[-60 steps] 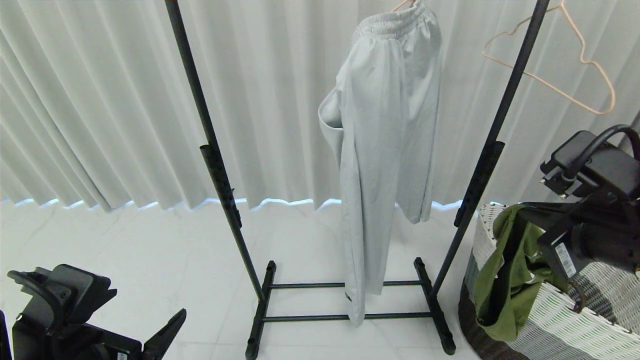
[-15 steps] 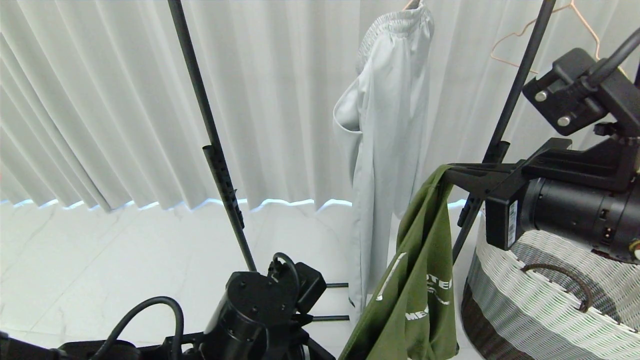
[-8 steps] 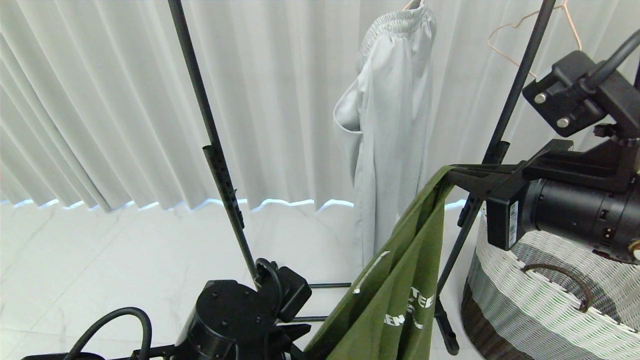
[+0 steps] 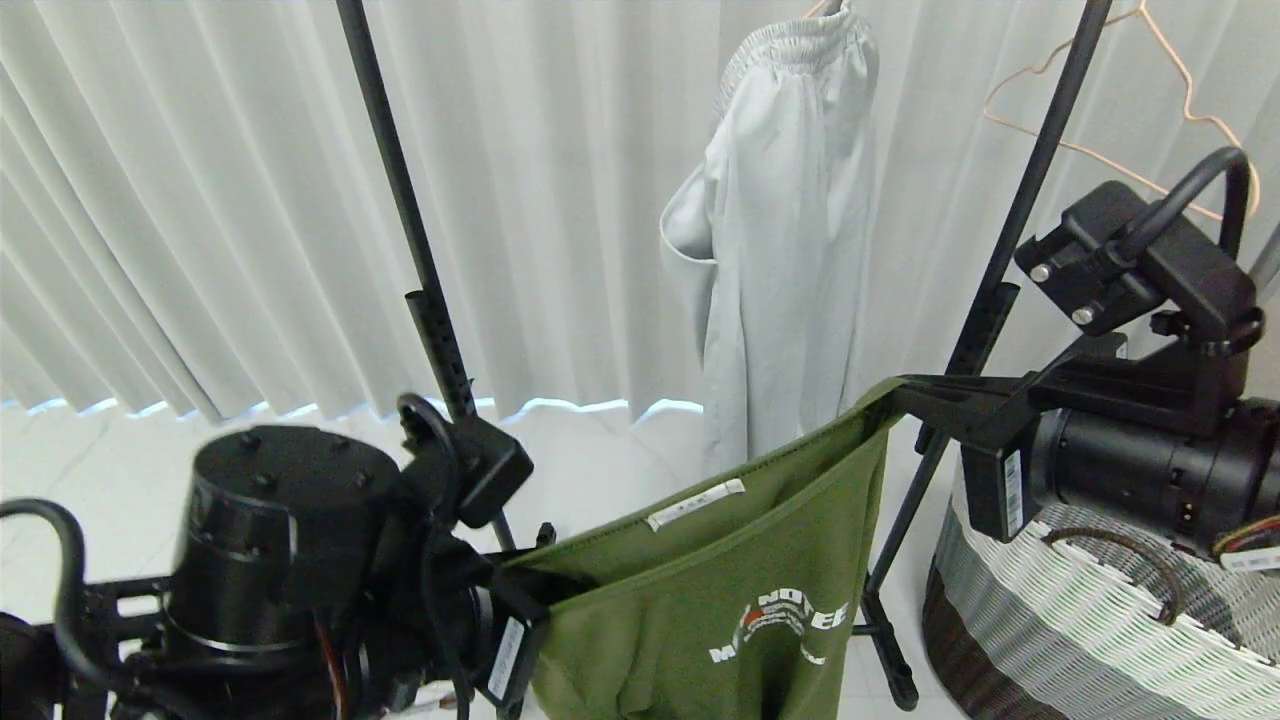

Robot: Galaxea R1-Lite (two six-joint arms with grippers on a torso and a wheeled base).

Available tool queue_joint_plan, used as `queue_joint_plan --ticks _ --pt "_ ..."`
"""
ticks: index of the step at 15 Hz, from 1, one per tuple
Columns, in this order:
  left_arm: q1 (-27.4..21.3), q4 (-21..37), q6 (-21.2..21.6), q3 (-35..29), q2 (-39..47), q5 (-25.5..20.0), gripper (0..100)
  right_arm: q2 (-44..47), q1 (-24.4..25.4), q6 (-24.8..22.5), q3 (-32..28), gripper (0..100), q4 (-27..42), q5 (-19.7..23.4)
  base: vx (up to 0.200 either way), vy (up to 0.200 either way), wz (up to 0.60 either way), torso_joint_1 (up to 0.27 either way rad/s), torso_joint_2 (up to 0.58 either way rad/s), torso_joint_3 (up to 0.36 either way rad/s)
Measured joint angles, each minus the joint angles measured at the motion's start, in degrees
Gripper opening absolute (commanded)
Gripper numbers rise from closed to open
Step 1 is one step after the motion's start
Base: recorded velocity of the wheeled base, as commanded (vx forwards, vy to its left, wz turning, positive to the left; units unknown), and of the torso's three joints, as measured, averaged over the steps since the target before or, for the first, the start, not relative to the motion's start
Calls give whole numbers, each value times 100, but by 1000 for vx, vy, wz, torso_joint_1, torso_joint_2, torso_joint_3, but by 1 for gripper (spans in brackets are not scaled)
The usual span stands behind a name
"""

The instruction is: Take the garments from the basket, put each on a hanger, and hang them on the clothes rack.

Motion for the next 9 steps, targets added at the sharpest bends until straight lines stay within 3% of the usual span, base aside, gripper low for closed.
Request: queue_joint_plan --ticks 3,6,9 --pt "410 1347 61 -1979 -123 17 0 110 -149 152 -268 0 13 -6 0 0 0 0 0 0" --pt "592 2608 93 -4038 9 28 0 138 -708 128 -987 0 222 -9 0 0 0 0 0 0" --pt "413 2922 66 -4617 141 128 0 79 -998 98 -1659 0 772 -5 0 0 0 0 0 0"
